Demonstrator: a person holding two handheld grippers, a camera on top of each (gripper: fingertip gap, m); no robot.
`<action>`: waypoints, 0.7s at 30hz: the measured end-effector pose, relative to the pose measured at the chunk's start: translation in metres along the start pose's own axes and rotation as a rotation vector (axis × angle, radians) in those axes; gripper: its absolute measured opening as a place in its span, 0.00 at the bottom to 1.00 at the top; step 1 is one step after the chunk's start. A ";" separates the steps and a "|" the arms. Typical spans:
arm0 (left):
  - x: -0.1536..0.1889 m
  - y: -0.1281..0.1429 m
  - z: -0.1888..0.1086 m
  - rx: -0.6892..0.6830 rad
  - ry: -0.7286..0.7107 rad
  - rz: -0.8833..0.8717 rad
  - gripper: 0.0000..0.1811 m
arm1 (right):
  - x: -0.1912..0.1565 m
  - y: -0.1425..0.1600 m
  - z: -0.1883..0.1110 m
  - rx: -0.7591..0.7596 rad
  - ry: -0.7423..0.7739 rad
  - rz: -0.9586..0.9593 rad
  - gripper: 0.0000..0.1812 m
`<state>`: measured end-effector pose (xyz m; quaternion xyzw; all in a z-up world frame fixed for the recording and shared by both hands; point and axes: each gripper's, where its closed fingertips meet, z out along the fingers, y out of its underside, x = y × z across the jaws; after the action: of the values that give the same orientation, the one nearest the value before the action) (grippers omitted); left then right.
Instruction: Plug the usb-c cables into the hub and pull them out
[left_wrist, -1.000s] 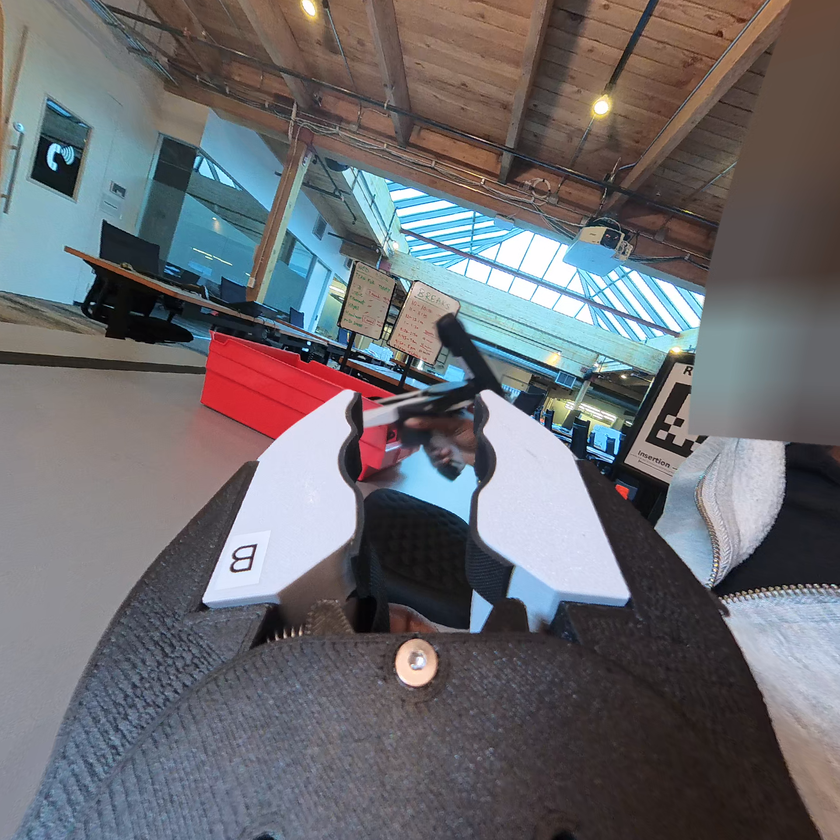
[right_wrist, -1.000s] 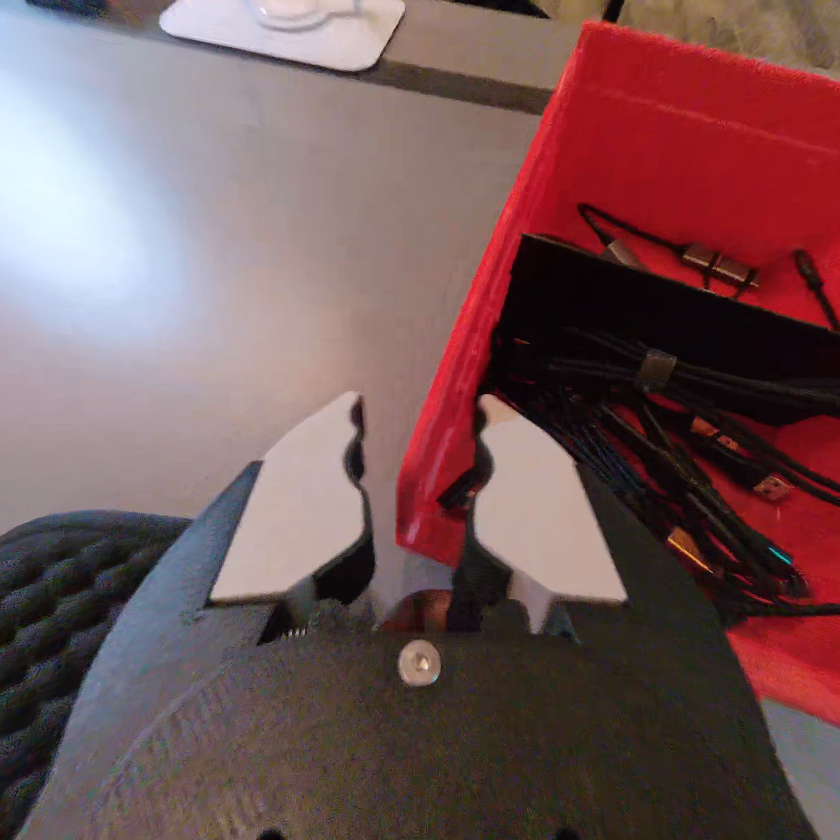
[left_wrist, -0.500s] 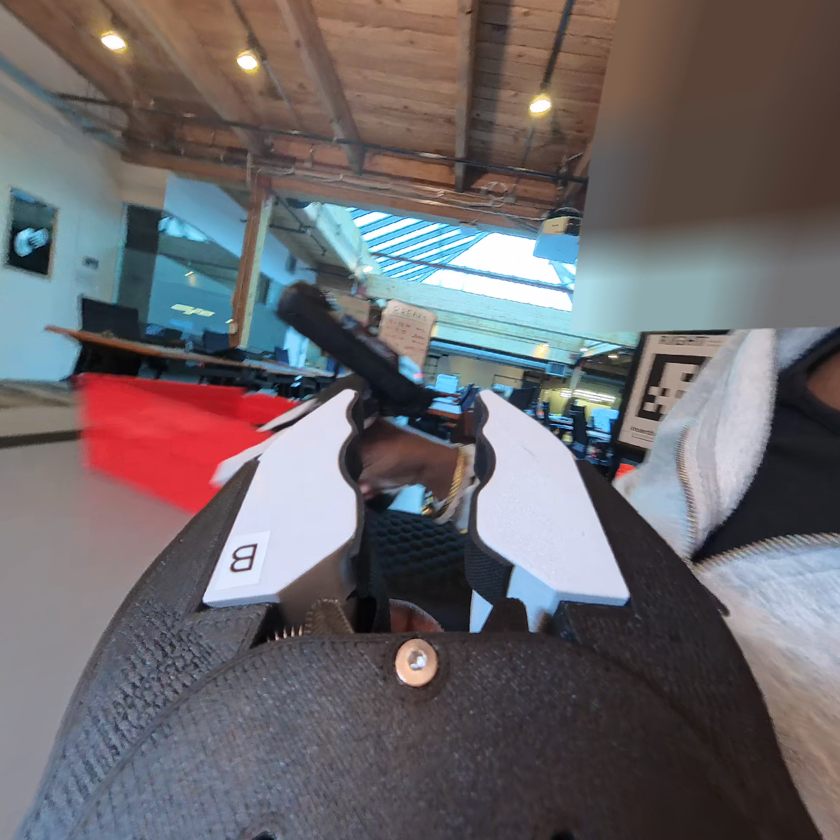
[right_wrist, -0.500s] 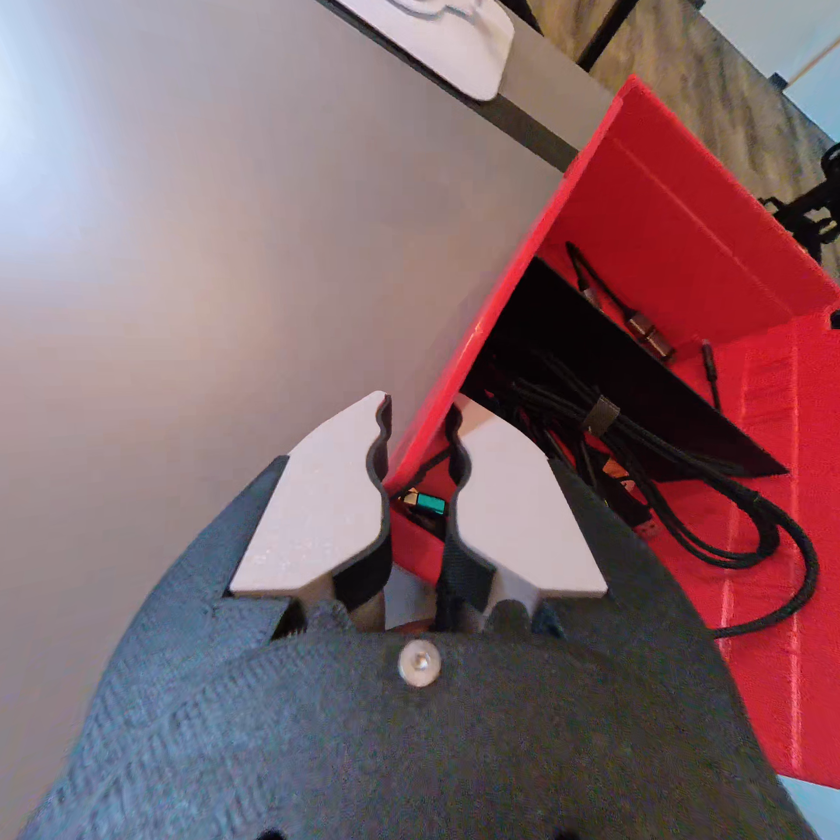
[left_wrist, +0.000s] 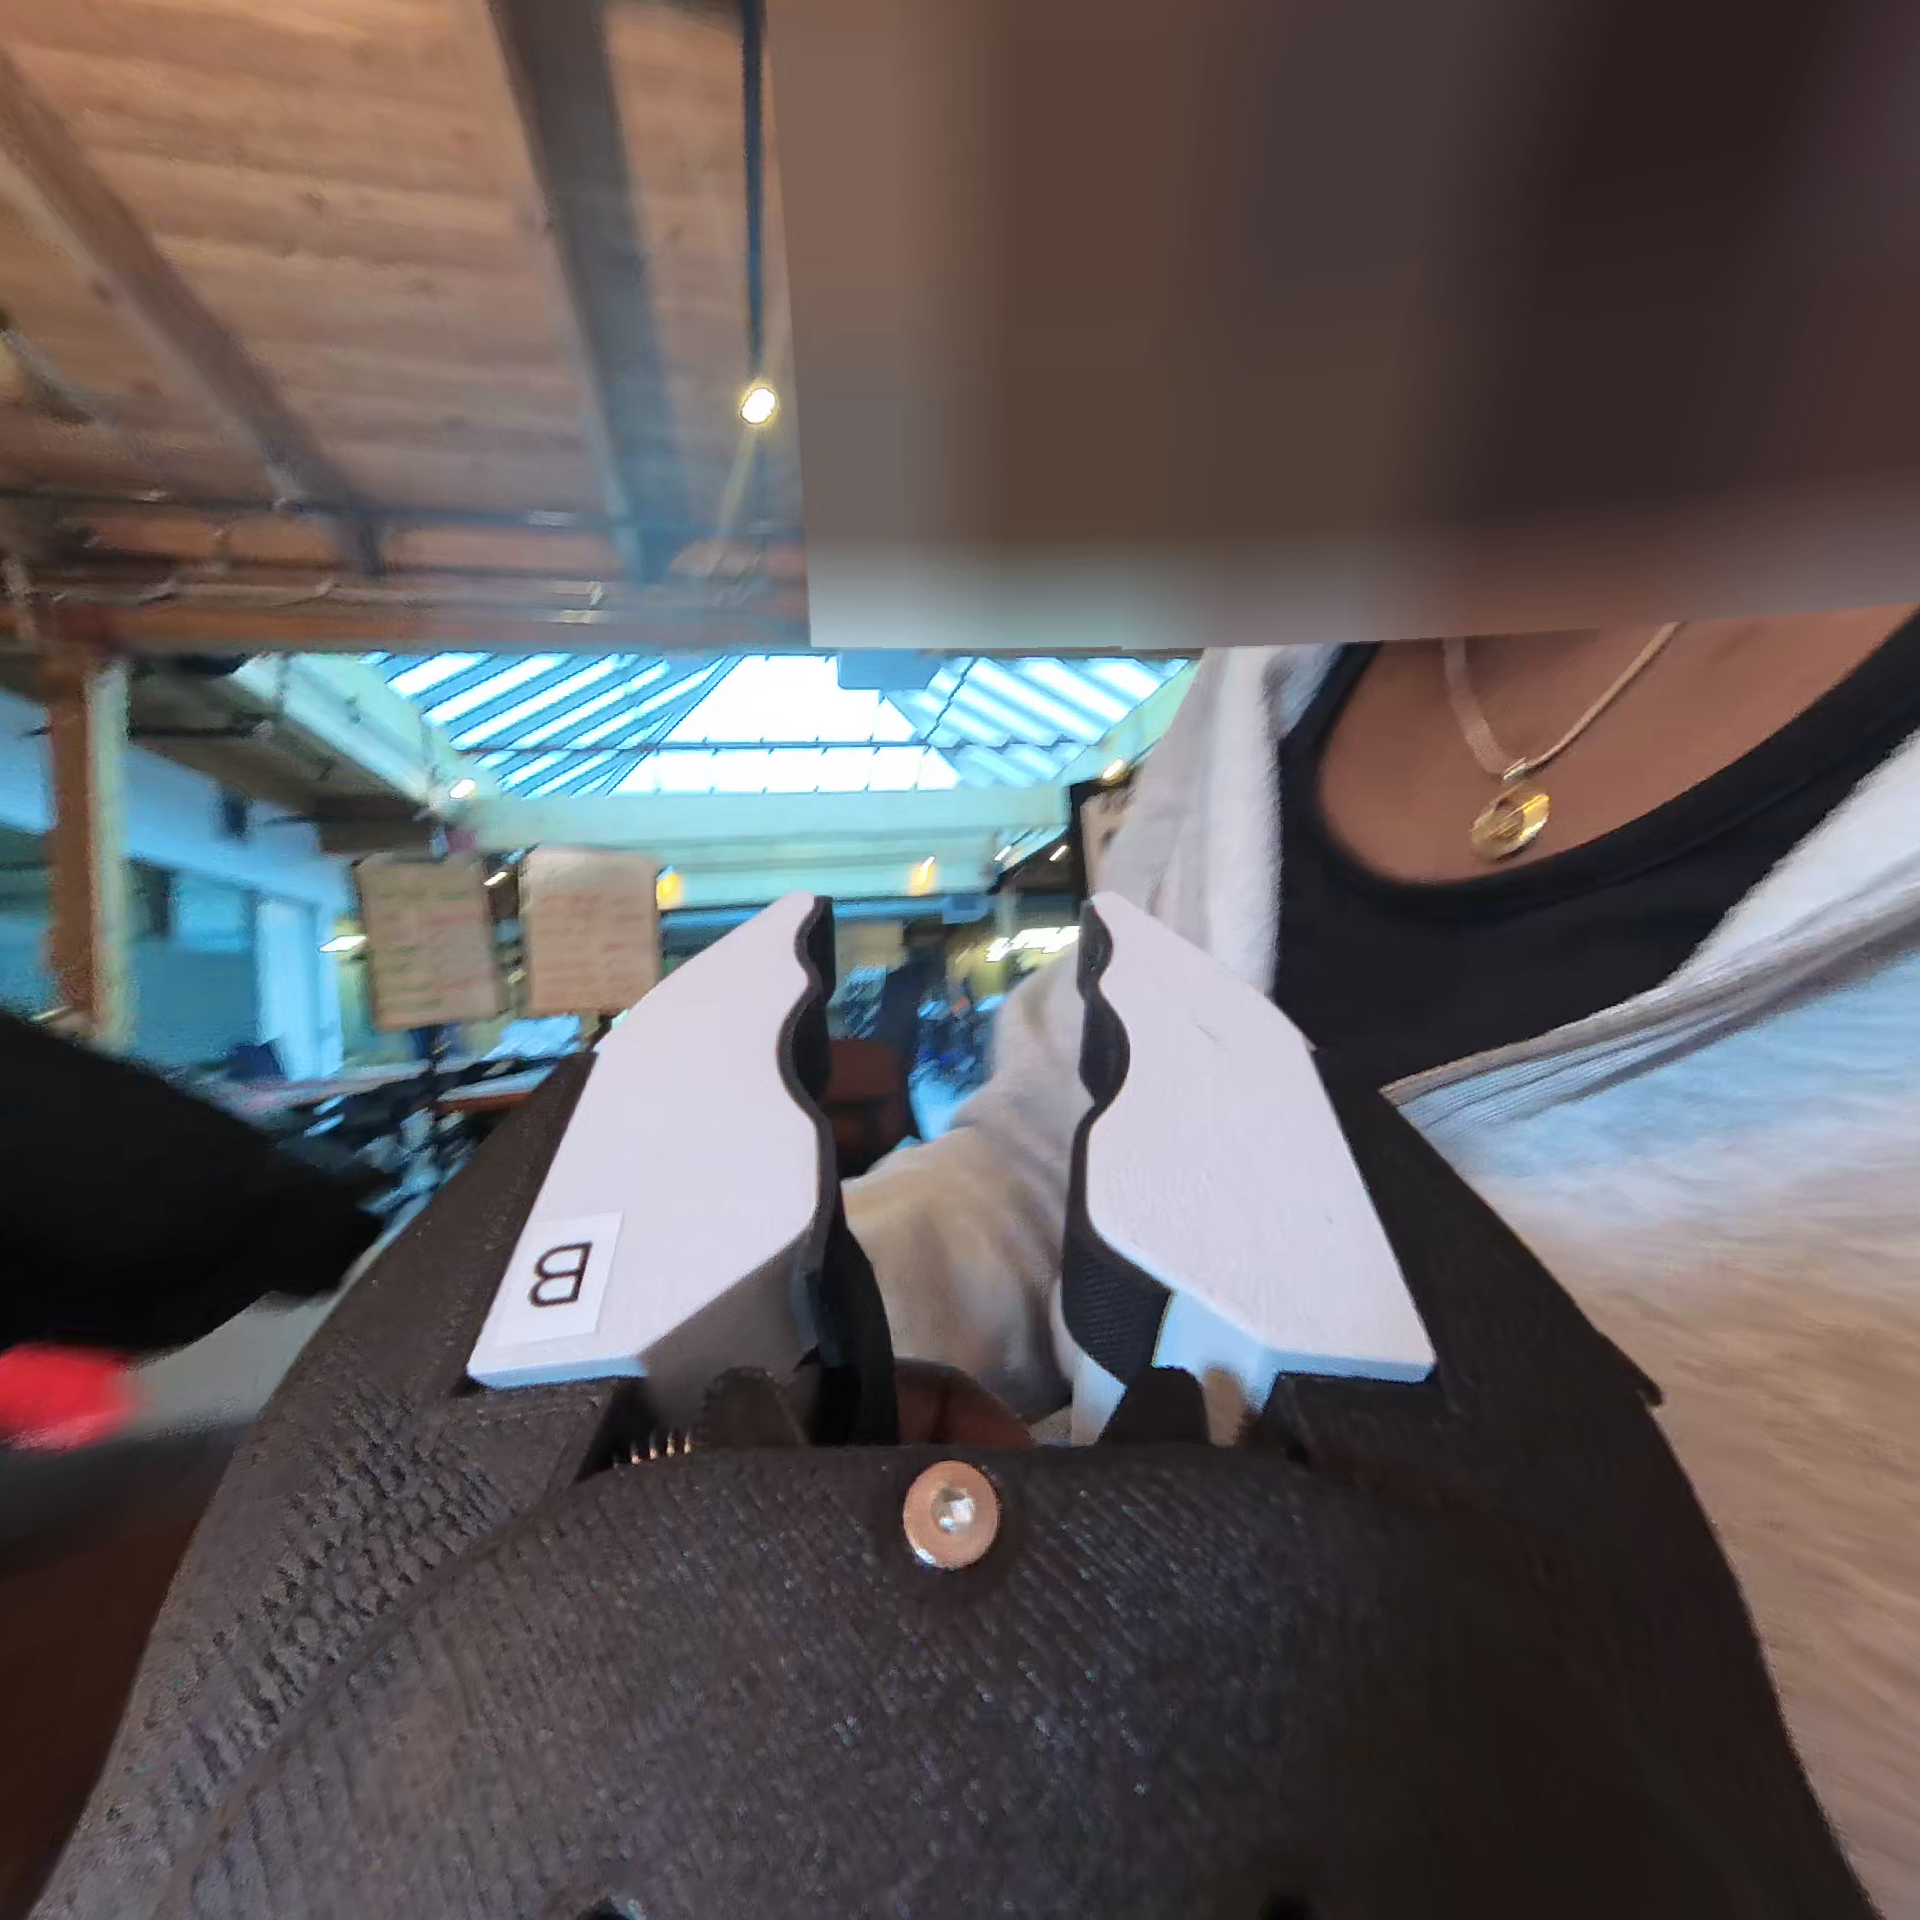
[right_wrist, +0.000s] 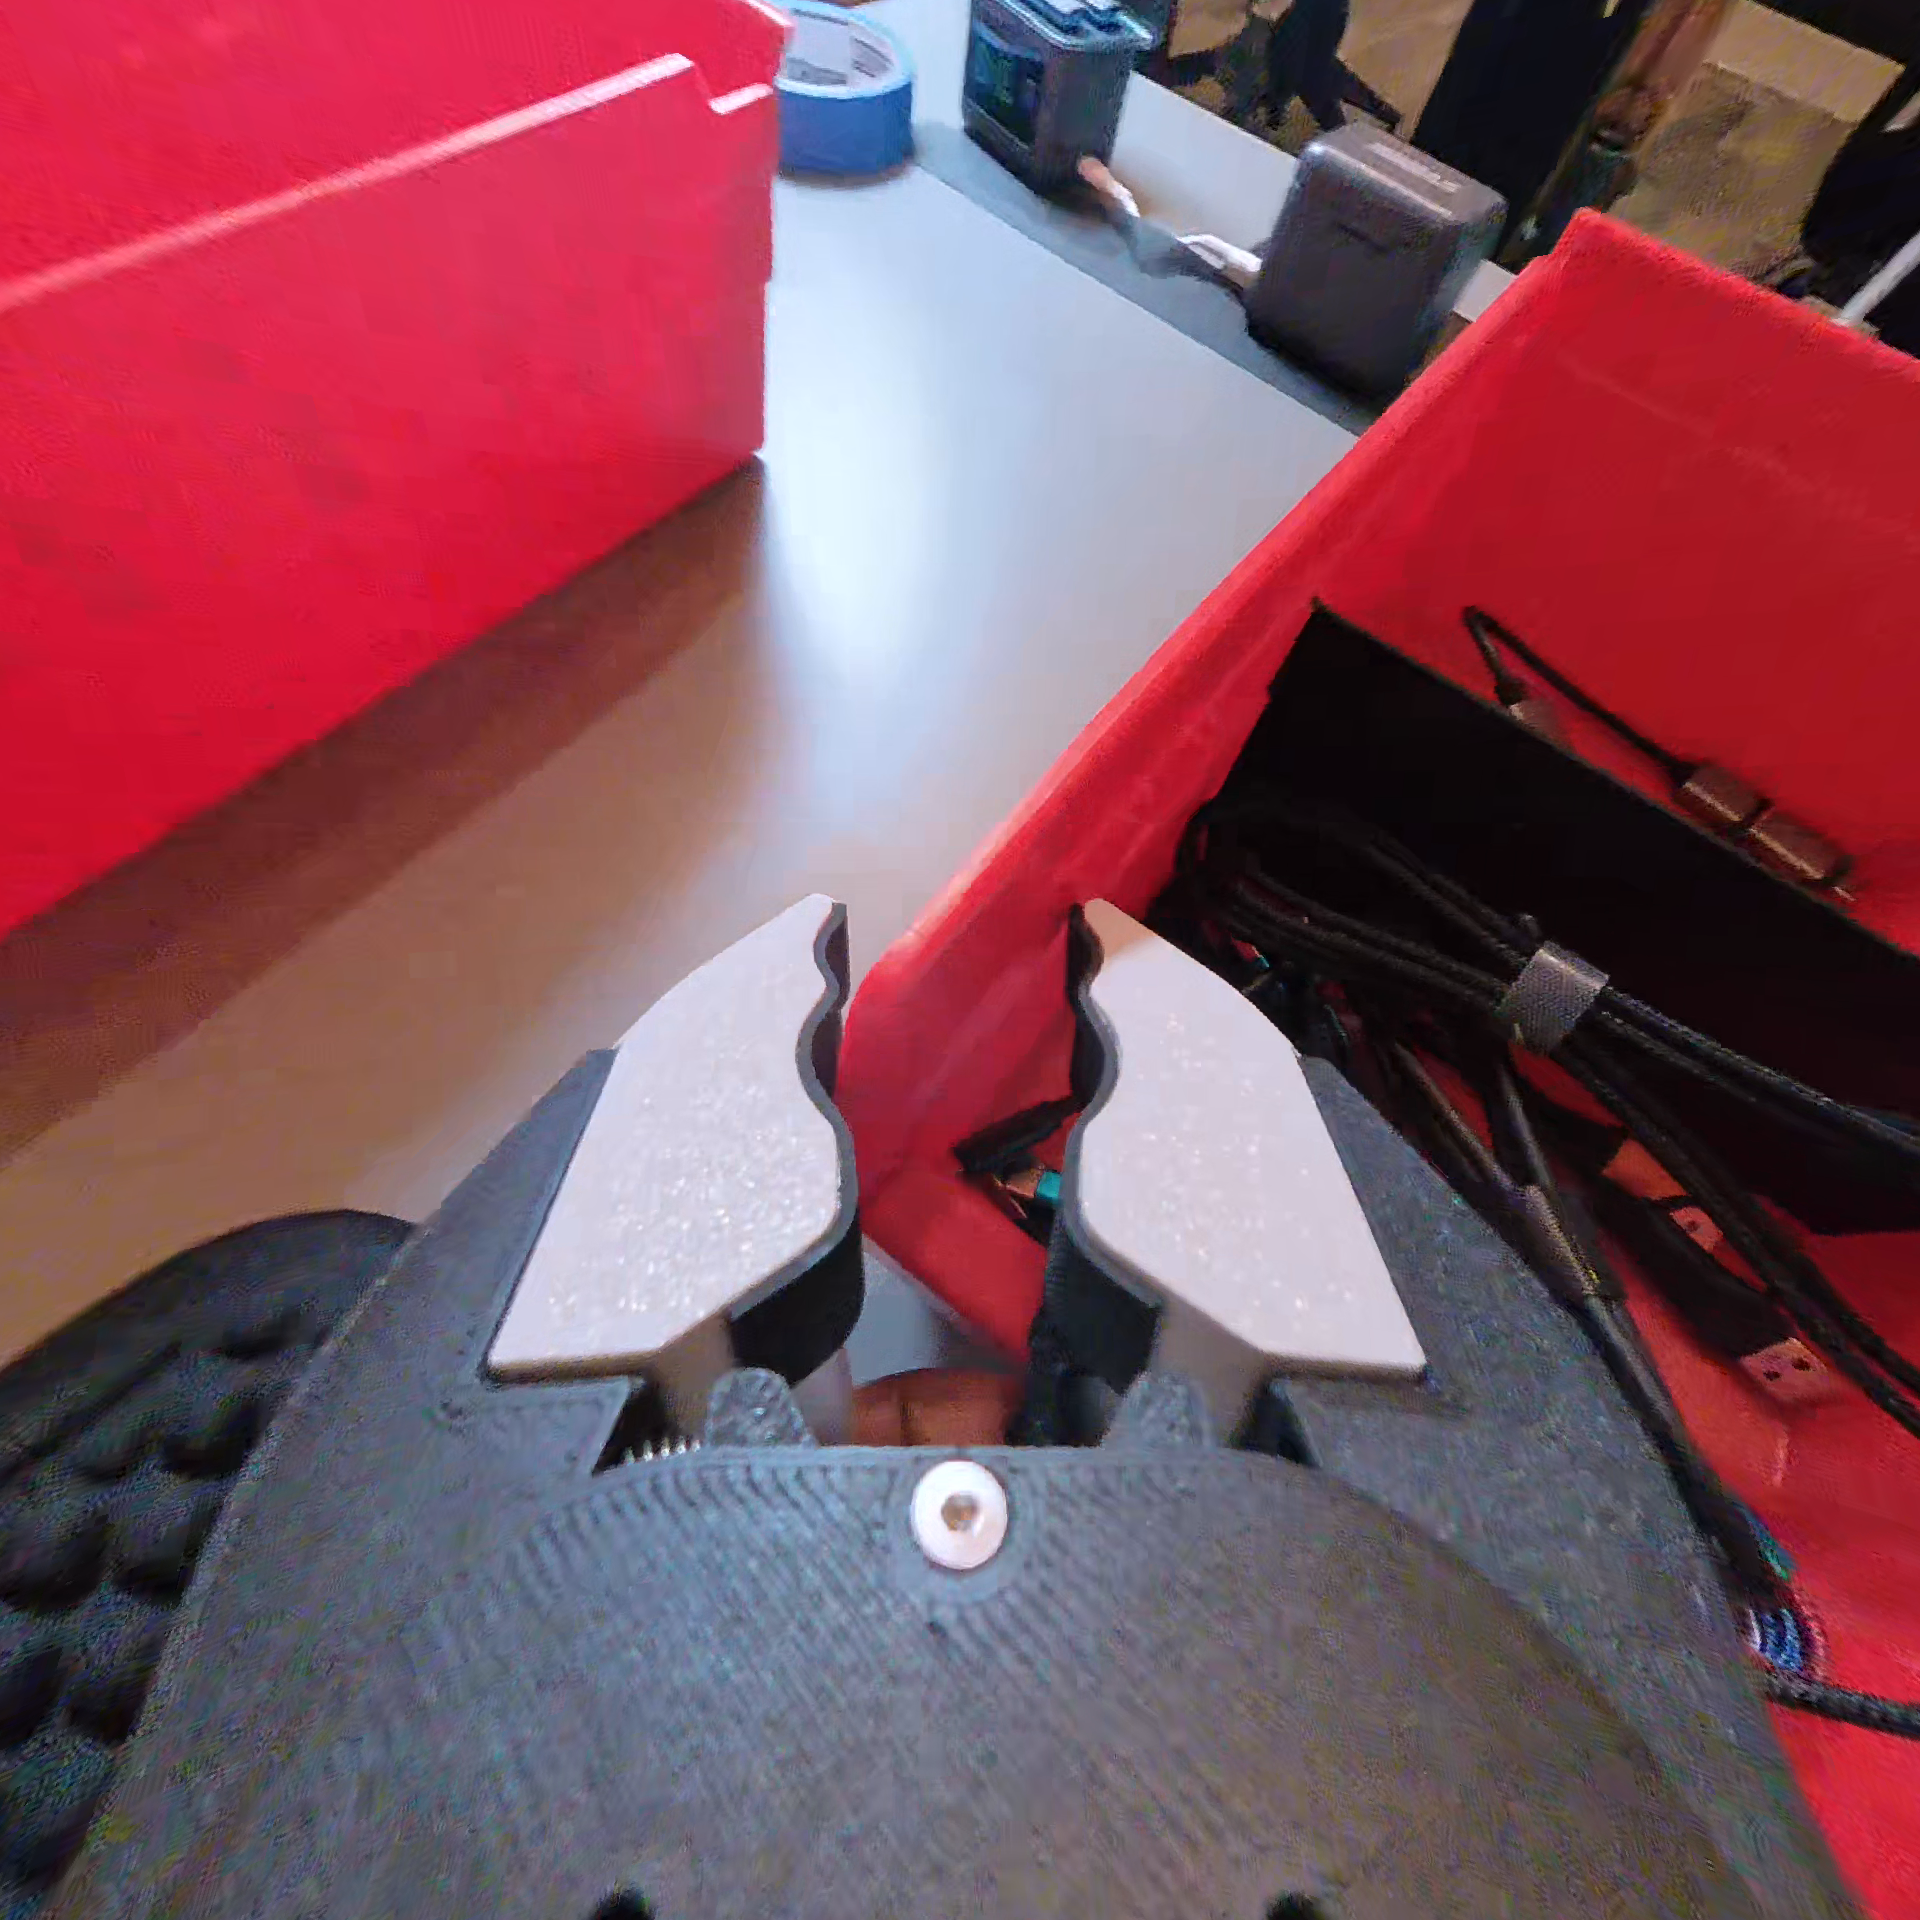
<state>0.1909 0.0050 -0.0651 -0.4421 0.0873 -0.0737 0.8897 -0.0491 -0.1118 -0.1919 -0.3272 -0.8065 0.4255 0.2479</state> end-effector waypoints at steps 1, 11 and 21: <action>0.003 -0.004 -0.001 0.022 0.025 -0.019 0.25 | -0.012 -0.006 0.006 0.014 -0.033 0.008 0.23; 0.024 -0.029 -0.011 0.157 0.197 -0.150 0.24 | -0.102 -0.042 0.042 0.142 -0.232 -0.127 0.24; 0.024 -0.009 -0.002 0.048 0.179 -0.141 0.24 | -0.130 -0.051 0.050 0.167 -0.427 -0.233 0.24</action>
<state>0.2135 -0.0072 -0.0610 -0.4173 0.1334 -0.1773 0.8813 -0.0126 -0.2558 -0.1904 -0.1135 -0.8349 0.5185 0.1455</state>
